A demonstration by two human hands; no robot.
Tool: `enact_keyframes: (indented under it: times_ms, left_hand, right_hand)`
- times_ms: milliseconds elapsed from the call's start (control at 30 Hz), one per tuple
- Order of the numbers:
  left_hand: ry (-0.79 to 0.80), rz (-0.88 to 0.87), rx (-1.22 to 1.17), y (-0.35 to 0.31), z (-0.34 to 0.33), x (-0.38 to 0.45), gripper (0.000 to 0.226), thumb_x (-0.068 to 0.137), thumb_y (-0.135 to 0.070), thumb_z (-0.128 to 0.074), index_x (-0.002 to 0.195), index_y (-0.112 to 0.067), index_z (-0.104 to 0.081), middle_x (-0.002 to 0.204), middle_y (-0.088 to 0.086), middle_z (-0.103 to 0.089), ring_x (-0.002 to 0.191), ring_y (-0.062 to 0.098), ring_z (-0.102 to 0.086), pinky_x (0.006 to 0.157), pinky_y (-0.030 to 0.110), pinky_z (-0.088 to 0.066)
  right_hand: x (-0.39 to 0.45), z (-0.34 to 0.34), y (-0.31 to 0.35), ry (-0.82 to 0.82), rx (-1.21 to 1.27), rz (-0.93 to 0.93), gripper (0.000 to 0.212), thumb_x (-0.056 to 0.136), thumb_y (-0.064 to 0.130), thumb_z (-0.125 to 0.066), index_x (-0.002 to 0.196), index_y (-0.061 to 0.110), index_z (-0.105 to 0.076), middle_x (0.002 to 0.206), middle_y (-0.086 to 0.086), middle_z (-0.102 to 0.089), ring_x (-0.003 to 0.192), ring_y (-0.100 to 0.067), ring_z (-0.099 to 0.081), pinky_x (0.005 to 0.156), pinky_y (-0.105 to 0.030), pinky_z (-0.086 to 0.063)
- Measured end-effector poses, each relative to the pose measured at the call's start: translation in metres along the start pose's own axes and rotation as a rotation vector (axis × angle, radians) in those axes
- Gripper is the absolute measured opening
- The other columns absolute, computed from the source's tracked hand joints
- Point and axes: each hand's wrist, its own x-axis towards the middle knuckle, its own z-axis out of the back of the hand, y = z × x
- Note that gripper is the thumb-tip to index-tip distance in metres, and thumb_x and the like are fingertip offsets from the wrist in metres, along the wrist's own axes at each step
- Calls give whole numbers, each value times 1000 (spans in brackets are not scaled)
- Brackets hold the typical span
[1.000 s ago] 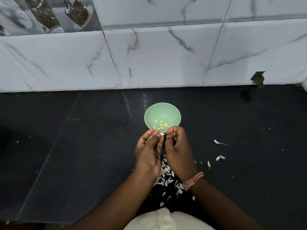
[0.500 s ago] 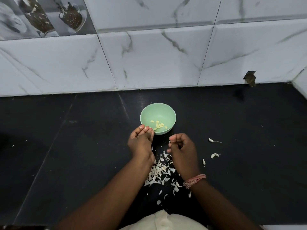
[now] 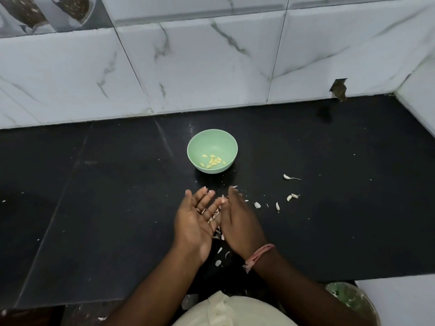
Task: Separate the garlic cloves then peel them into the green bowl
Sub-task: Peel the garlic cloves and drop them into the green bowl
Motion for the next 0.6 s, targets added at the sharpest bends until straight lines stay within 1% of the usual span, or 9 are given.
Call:
enact_keyframes:
  times_ms: [33, 100, 200, 233, 300, 367, 400, 500, 600]
  left_hand:
    - [-15, 6, 14, 0, -1, -1, 58, 105, -52, -38, 131, -6, -61, 130, 13, -66, 113, 28, -67, 90, 42, -55]
    - [-3, 54, 74, 1, -3, -4, 63, 102, -61, -37, 126, -8, -64, 125, 13, -66, 102, 25, -69, 86, 40, -54]
    - [95, 100, 96, 1, -7, -12, 76, 92, -75, -39, 119, -8, -64, 123, 20, -67, 111, 31, -68, 103, 45, -50]
    - [139, 91, 87, 0, -6, -15, 81, 91, -76, -39, 122, -5, -62, 122, 21, -68, 115, 33, -67, 107, 46, -48]
    - [170, 25, 52, -1, -6, -18, 78, 95, -71, -39, 128, -3, -58, 111, 20, -70, 106, 28, -70, 98, 41, -53]
    - [162, -28, 35, 1, -7, -18, 63, 99, -63, -40, 127, -11, -60, 109, 15, -70, 95, 21, -70, 83, 34, -58]
    - [148, -31, 51, 2, -9, -17, 58, 101, -61, -40, 125, -13, -61, 115, 15, -69, 99, 21, -70, 83, 34, -58]
    - [164, 75, 48, 6, -16, -16, 58, 101, -64, -36, 106, -14, -65, 109, 14, -69, 98, 25, -70, 90, 38, -54]
    - [177, 151, 34, 1, -23, -16, 73, 93, -75, -38, 112, -7, -59, 118, 18, -66, 115, 36, -65, 97, 46, -53]
  right_hand:
    - [0, 3, 2, -36, 35, -41, 61, 104, 41, -25, 152, 6, -41, 157, -14, -43, 149, -28, -35, 123, -36, -27]
    - [-9, 8, 14, -40, 99, 75, 57, 105, 36, -28, 152, 7, -43, 161, -10, -39, 152, -19, -30, 125, -29, -22]
    - [-26, 1, 22, 54, 78, 327, 55, 107, 34, -25, 155, 11, -40, 161, -3, -40, 151, -10, -30, 125, -30, -22]
    - [-24, 0, 17, 58, 31, 309, 57, 106, 37, -22, 156, 15, -39, 161, -1, -40, 151, -11, -31, 125, -35, -24]
    - [-16, 5, 7, -21, -39, 182, 60, 103, 41, -18, 155, 19, -41, 157, -2, -46, 147, -17, -39, 120, -44, -31]
    - [-12, 16, 13, -130, -6, 124, 61, 102, 42, -22, 151, 14, -48, 153, -7, -51, 144, -21, -43, 119, -41, -34]
    - [-13, 19, 22, -143, 52, 139, 59, 103, 41, -25, 150, 12, -48, 153, -7, -50, 145, -18, -41, 121, -34, -31]
    - [-28, 23, 45, -30, 236, 265, 50, 107, 34, -32, 153, 16, -43, 159, -1, -42, 149, -5, -32, 122, -19, -21]
    - [-31, 21, 17, 103, 73, 304, 59, 106, 45, -19, 160, 26, -29, 167, 7, -28, 154, -3, -18, 127, -32, -14]
